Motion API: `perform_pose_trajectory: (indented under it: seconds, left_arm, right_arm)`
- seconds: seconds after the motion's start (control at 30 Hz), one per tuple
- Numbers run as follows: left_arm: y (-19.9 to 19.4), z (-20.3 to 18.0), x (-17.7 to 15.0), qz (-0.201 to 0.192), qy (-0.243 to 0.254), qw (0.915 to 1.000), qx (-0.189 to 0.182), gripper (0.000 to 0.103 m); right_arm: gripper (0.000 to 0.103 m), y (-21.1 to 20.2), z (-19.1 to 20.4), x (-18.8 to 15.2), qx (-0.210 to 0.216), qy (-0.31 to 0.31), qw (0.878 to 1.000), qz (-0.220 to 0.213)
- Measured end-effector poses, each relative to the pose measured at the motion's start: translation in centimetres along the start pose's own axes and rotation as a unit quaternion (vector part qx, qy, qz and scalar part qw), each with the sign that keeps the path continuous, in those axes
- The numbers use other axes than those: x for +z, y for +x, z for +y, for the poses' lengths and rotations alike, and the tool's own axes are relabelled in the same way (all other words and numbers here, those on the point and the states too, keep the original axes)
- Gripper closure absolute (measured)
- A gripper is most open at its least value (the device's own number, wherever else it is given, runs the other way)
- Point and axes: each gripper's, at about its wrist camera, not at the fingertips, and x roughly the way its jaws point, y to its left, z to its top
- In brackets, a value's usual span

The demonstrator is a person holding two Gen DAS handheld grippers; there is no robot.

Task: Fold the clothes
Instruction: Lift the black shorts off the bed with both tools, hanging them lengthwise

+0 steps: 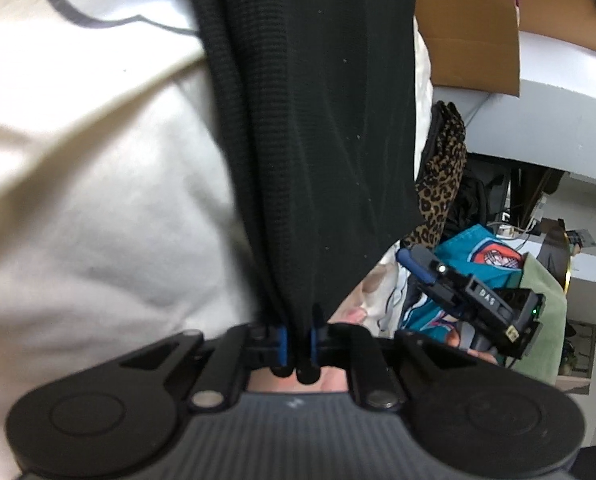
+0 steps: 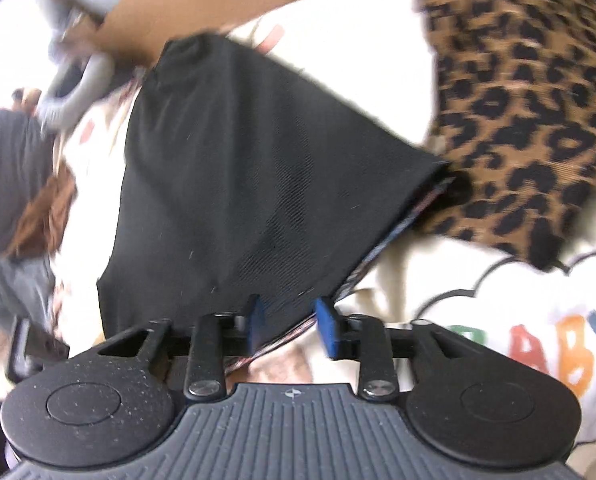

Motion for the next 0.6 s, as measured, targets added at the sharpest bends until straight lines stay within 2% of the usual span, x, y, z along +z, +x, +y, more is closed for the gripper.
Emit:
perform_pose_trajectory:
  seconds: [0.1,0.3,0.6]
  left_arm:
    - [0.4,-0.8,0.4,0.005,-0.024,0.9996,0.013,0.093]
    - [-0.8,-2.2,0.5,0.021,-0.044,0.9975,0.051,0.094]
    - [-2.2,-6.6,1.2,0.032,-0.012,0.9957,0.086,0.094]
  right_arm:
    - [0.059,-2.0,-3.3,0.0,0.006,0.041,0.999,-0.024]
    - [0.059,-1.4,-6.2,-0.7,0.022,0.125,0.991,-0.051]
    - [0.058,1.1,-7.9,-0.6,0.063,0.191,0.974,-0.108]
